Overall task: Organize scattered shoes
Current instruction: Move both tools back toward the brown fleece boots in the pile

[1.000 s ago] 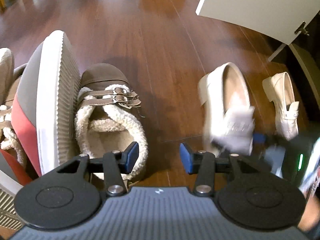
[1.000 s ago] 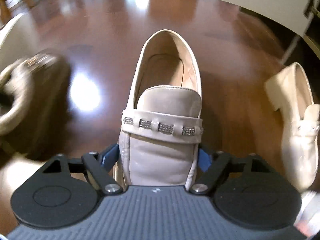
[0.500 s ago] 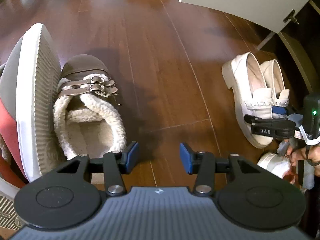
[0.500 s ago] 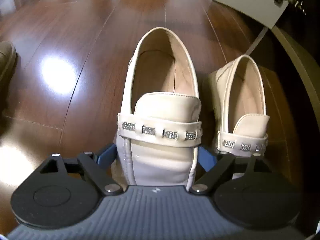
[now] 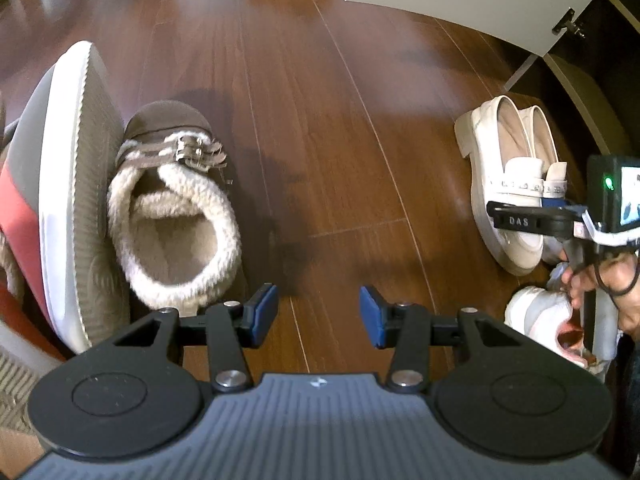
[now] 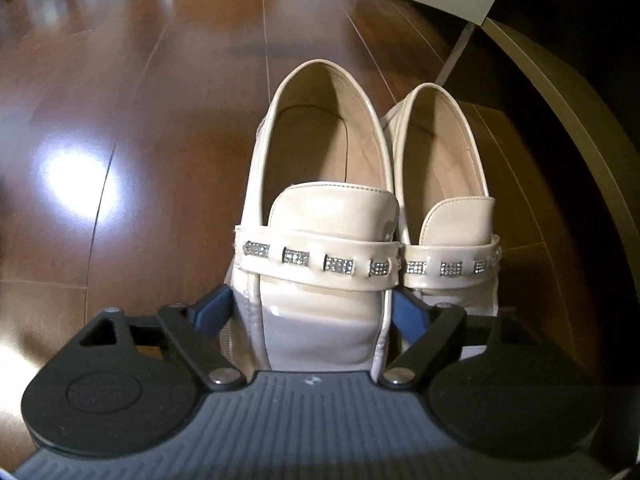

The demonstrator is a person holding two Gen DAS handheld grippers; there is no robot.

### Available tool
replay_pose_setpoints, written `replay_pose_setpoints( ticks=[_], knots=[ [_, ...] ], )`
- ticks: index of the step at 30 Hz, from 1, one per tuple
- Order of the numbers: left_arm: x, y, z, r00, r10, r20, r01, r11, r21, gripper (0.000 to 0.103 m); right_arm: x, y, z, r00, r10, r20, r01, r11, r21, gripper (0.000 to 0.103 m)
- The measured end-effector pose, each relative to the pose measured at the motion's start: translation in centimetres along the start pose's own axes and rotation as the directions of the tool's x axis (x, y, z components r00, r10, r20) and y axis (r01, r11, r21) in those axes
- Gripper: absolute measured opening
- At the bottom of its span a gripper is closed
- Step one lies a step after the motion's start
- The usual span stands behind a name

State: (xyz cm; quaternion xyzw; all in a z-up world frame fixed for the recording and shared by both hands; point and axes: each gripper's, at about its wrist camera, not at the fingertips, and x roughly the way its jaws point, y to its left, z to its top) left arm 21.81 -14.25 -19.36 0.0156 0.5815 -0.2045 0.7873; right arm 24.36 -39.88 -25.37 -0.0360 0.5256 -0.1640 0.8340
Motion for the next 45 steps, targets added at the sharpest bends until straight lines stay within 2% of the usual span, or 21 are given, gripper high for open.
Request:
replay_pose_setpoints(
  ticks=[4, 8, 9, 11, 14, 17, 19, 20, 22, 24, 25, 27, 28, 29, 30, 33, 35, 38, 42, 45],
  knots=[
    [-2.3, 0.3, -2.0, 0.999, 0.043, 0.016, -0.043, 0.998, -0.047, 0.051, -4.9, 0.8, -1.4, 0.997, -0.038, 0.072, 0.039, 0.999, -0.014, 0.093],
    [-8.6, 0.9, -4.2, 0.991, 0.118, 0.070, -0.113, 0.991, -0.070, 0.051, -12.0, 1.2, -3.2, 0.992, 0.061, 0.108, -0.060, 0.998, -0.008, 0.079],
    [-10.9, 1.1, -4.9, 0.987, 0.137, 0.087, -0.131, 0.989, -0.075, 0.052, -14.9, 1.3, -3.9, 0.985, 0.095, 0.143, -0.093, 0.995, -0.024, 0.078],
    [-14.8, 1.6, -6.0, 0.982, 0.159, 0.097, -0.152, 0.986, -0.074, 0.059, -21.0, 0.9, -4.9, 0.963, 0.156, 0.219, -0.145, 0.987, -0.066, 0.074],
    [-20.0, 2.1, -6.9, 0.979, 0.179, 0.102, -0.179, 0.984, -0.010, 0.060, -27.4, -1.1, -4.9, 0.937, 0.173, 0.303, -0.146, 0.983, -0.110, 0.074],
    [-24.7, 3.1, -6.8, 0.974, 0.189, 0.122, -0.195, 0.980, 0.044, 0.065, -34.3, -2.8, -5.4, 0.915, 0.148, 0.375, -0.110, 0.986, -0.123, 0.075],
    [-26.6, 3.4, -6.7, 0.968, 0.204, 0.144, -0.214, 0.975, 0.061, 0.067, -38.7, -3.8, -5.2, 0.896, 0.130, 0.425, -0.079, 0.988, -0.136, 0.076],
    [-27.8, 3.8, -6.7, 0.961, 0.216, 0.170, -0.232, 0.970, 0.077, 0.072, -40.5, -4.1, -4.9, 0.886, 0.132, 0.444, -0.074, 0.986, -0.147, 0.077],
    [-29.3, 4.3, -6.8, 0.948, 0.240, 0.210, -0.268, 0.957, 0.114, 0.073, -43.9, -4.5, -3.9, 0.867, 0.146, 0.476, -0.071, 0.983, -0.172, 0.081],
    [-29.5, 4.6, -6.9, 0.940, 0.258, 0.224, -0.293, 0.946, 0.139, 0.073, -45.3, -4.2, -2.6, 0.850, 0.180, 0.495, -0.080, 0.973, -0.215, 0.081],
    [-29.2, 4.8, -6.9, 0.942, 0.258, 0.216, -0.293, 0.945, 0.147, 0.073, -45.7, -3.1, -2.3, 0.839, 0.215, 0.499, -0.090, 0.961, -0.262, 0.080],
    [-28.6, 5.3, -7.2, 0.946, 0.256, 0.199, -0.290, 0.943, 0.165, 0.073, -45.8, -1.8, -2.0, 0.826, 0.262, 0.499, -0.103, 0.941, -0.323, 0.070],
    [-28.0, 5.6, -7.4, 0.951, 0.249, 0.184, -0.282, 0.943, 0.178, 0.073, -44.7, 0.0, -2.2, 0.832, 0.297, 0.468, -0.104, 0.913, -0.395, 0.062],
    [-27.4, 5.8, -7.5, 0.955, 0.243, 0.170, -0.273, 0.943, 0.188, 0.073, -43.2, 2.2, -2.4, 0.840, 0.338, 0.425, -0.106, 0.870, -0.482, 0.061],
    [-26.9, 6.0, -7.7, 0.959, 0.236, 0.157, -0.264, 0.945, 0.192, 0.073, -41.5, 3.7, -2.6, 0.854, 0.351, 0.384, -0.111, 0.844, -0.525, 0.061],
    [-23.9, 6.9, -7.6, 0.981, 0.189, 0.037, -0.193, 0.966, 0.175, 0.073, -35.8, 7.0, -3.5, 0.897, 0.359, 0.258, -0.155, 0.802, -0.577, 0.061],
    [-21.8, 7.2, -7.1, 0.987, 0.155, -0.031, -0.150, 0.979, 0.138, 0.073, -30.7, 8.7, -3.9, 0.916, 0.366, 0.161, -0.218, 0.794, -0.567, 0.058],
    [-19.6, 7.2, -6.8, 0.986, 0.135, -0.096, -0.119, 0.981, 0.153, 0.073, -24.6, 9.8, -3.5, 0.924, 0.376, 0.069, -0.284, 0.796, -0.534, 0.053],
    [-17.6, 7.4, -6.9, 0.980, 0.125, -0.155, -0.096, 0.978, 0.185, 0.073, -19.8, 10.0, -2.5, 0.903, 0.429, 0.024, -0.377, 0.816, -0.437, 0.053],
    [-17.1, 8.4, -6.4, 0.980, 0.068, -0.188, -0.041, 0.989, 0.146, 0.073, -17.5, 10.9, -2.1, 0.886, 0.465, 0.004, -0.428, 0.820, -0.380, 0.053]
  ],
)
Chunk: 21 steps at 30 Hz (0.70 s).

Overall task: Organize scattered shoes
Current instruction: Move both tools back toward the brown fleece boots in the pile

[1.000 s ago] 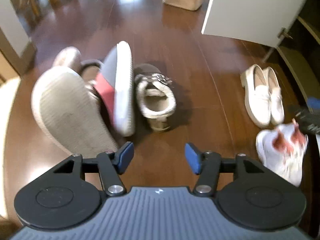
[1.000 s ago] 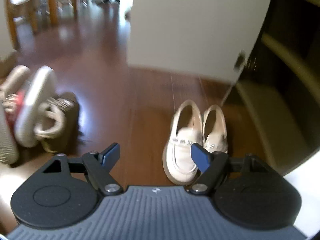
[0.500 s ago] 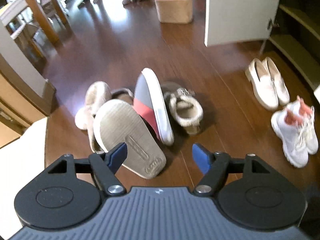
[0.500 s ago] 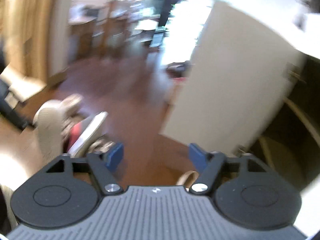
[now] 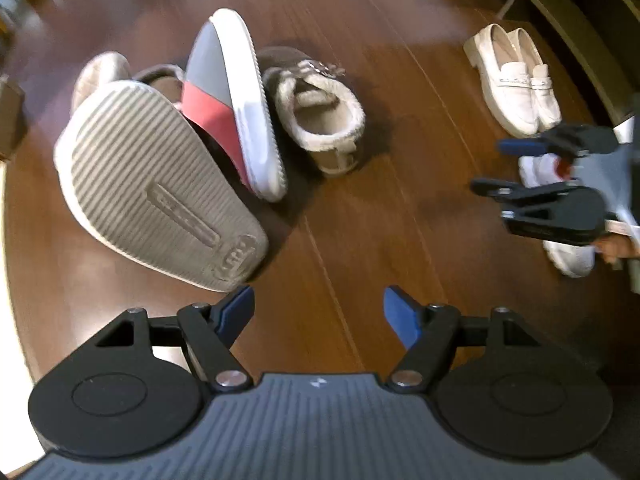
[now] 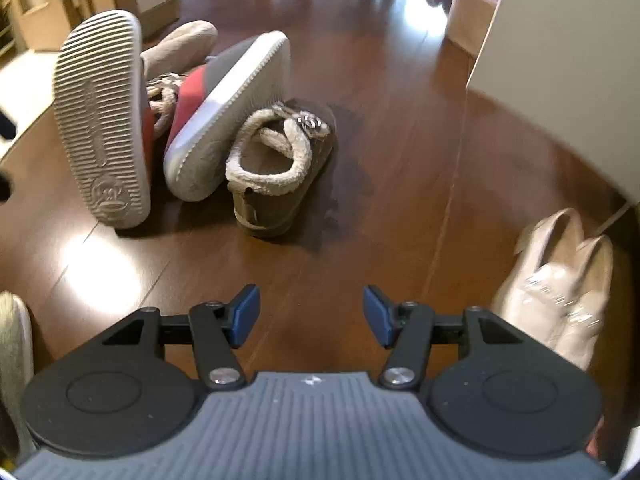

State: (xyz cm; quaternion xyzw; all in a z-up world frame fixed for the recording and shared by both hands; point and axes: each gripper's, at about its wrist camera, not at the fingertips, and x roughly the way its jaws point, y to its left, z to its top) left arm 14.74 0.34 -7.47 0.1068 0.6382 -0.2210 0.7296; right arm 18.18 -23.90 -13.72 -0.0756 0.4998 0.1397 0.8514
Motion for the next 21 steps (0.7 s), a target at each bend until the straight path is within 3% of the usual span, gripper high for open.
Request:
replay_pose_setpoints(
  ticks=[6, 10, 12, 16, 21],
  knots=[
    [0.4, 3.1, -0.1, 0.999, 0.021, 0.038, -0.019, 0.999, -0.051, 0.073, 4.2, 0.7, 1.1, 1.000, 0.019, 0.024, -0.019, 1.000, -0.004, 0.054],
    [0.9, 5.1, -1.4, 0.997, 0.059, 0.048, -0.055, 0.996, -0.075, 0.073, 5.6, 1.7, 2.9, 0.997, 0.003, 0.082, 0.005, 0.995, -0.095, 0.054],
    [1.4, 6.1, -2.3, 0.996, 0.085, 0.042, -0.081, 0.993, -0.089, 0.073, 6.3, 2.8, 3.8, 0.994, 0.002, 0.114, 0.021, 0.979, -0.205, 0.055],
    [1.8, 7.8, -3.5, 0.994, 0.098, 0.041, -0.092, 0.988, -0.124, 0.073, 8.6, 5.1, 4.7, 0.993, -0.007, 0.120, 0.057, 0.904, -0.424, 0.057],
    [1.3, 10.0, -4.8, 0.990, 0.123, 0.068, -0.110, 0.979, -0.172, 0.073, 9.6, 6.8, 6.0, 0.991, 0.022, 0.132, 0.041, 0.890, -0.455, 0.057]
  ],
)
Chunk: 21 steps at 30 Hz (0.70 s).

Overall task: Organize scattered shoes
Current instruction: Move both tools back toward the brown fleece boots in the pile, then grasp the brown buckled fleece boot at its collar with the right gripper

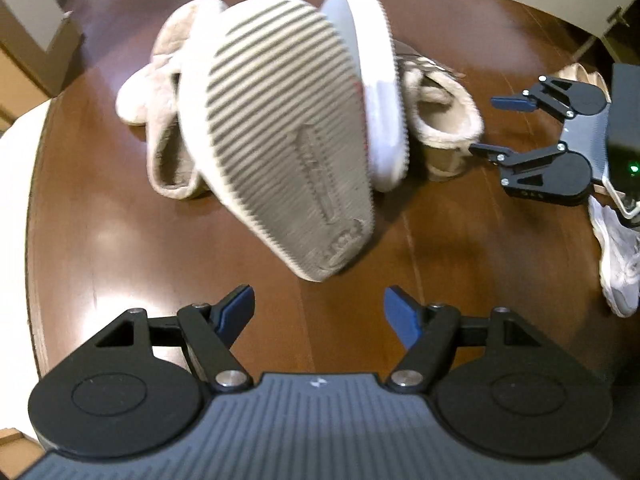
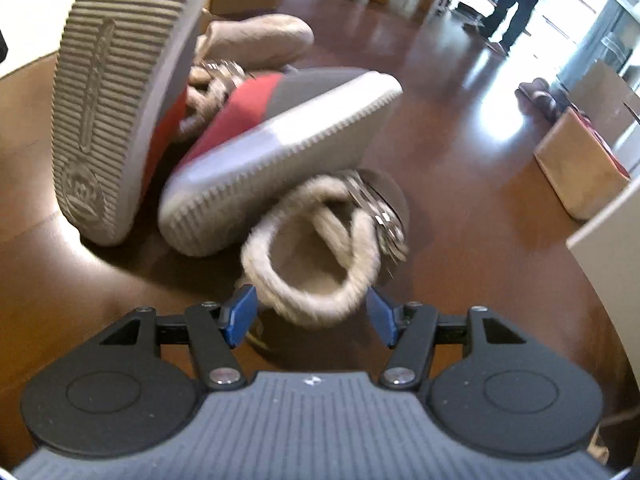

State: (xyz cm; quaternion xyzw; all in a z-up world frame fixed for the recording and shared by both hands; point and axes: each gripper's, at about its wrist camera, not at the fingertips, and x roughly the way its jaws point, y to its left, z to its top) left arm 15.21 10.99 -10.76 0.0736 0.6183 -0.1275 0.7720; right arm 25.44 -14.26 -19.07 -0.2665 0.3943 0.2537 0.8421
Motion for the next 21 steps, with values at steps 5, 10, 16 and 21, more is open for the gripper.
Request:
replay_pose_setpoints(
  ticks=[5, 10, 16, 21],
  knots=[
    [0.1, 2.7, -0.8, 1.000, 0.014, 0.026, -0.011, 0.996, -0.093, 0.073, 1.7, 1.5, 0.5, 1.000, 0.019, -0.015, -0.020, 0.999, -0.051, 0.063],
    [0.2, 3.3, -0.6, 1.000, 0.009, 0.026, -0.006, 0.993, -0.119, 0.073, 4.6, 4.0, -0.4, 0.991, -0.028, -0.134, 0.006, 0.987, -0.162, 0.037],
    [-0.2, 3.1, -0.6, 0.999, -0.007, 0.035, 0.010, 0.994, -0.108, 0.073, 0.0, 5.2, 1.0, 0.945, 0.274, -0.178, -0.240, 0.952, 0.191, 0.029],
    [-0.4, 2.1, -0.7, 0.999, -0.021, 0.036, 0.024, 0.996, -0.086, 0.073, -4.8, 4.2, 1.1, 0.963, 0.269, -0.015, -0.264, 0.953, 0.151, 0.059]
  ],
)
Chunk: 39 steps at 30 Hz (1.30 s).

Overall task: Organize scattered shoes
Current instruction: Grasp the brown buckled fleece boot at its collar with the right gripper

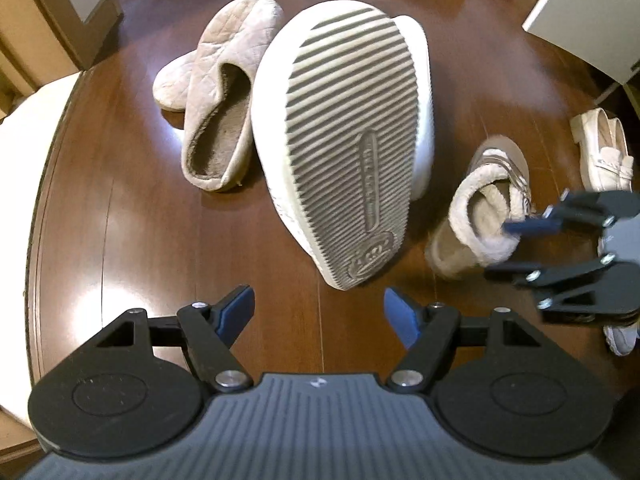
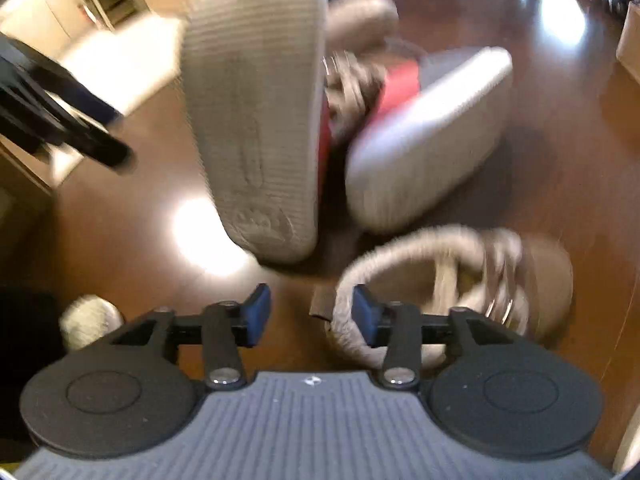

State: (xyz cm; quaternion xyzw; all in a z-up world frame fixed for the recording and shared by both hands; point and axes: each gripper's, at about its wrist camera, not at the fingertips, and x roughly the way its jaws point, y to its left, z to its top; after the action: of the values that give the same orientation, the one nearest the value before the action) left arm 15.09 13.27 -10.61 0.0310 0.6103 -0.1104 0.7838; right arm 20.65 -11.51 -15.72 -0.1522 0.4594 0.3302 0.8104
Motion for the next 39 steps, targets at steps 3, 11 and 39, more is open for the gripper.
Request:
replay_pose_setpoints(
  ticks=[3, 11, 39],
  knots=[
    [0.2, -0.7, 0.1, 1.000, -0.008, -0.010, 0.008, 1.000, 0.012, 0.073, 2.1, 0.3, -1.2, 0.965, -0.263, 0.026, 0.253, 0.892, -0.374, 0.067],
    [0.0, -2.2, 0.6, 1.000, -0.012, 0.004, 0.011, 0.999, 0.042, 0.073, 9.2, -0.7, -1.6, 0.969, -0.228, -0.094, 0.121, 0.770, -0.626, 0.045],
    [12.1, -16.5, 0.5, 0.971, -0.140, -0.193, 0.152, 0.987, 0.047, 0.073, -3.0, 4.1, -20.8, 0.954, -0.276, -0.115, 0.284, 0.957, 0.064, 0.096]
  ],
)
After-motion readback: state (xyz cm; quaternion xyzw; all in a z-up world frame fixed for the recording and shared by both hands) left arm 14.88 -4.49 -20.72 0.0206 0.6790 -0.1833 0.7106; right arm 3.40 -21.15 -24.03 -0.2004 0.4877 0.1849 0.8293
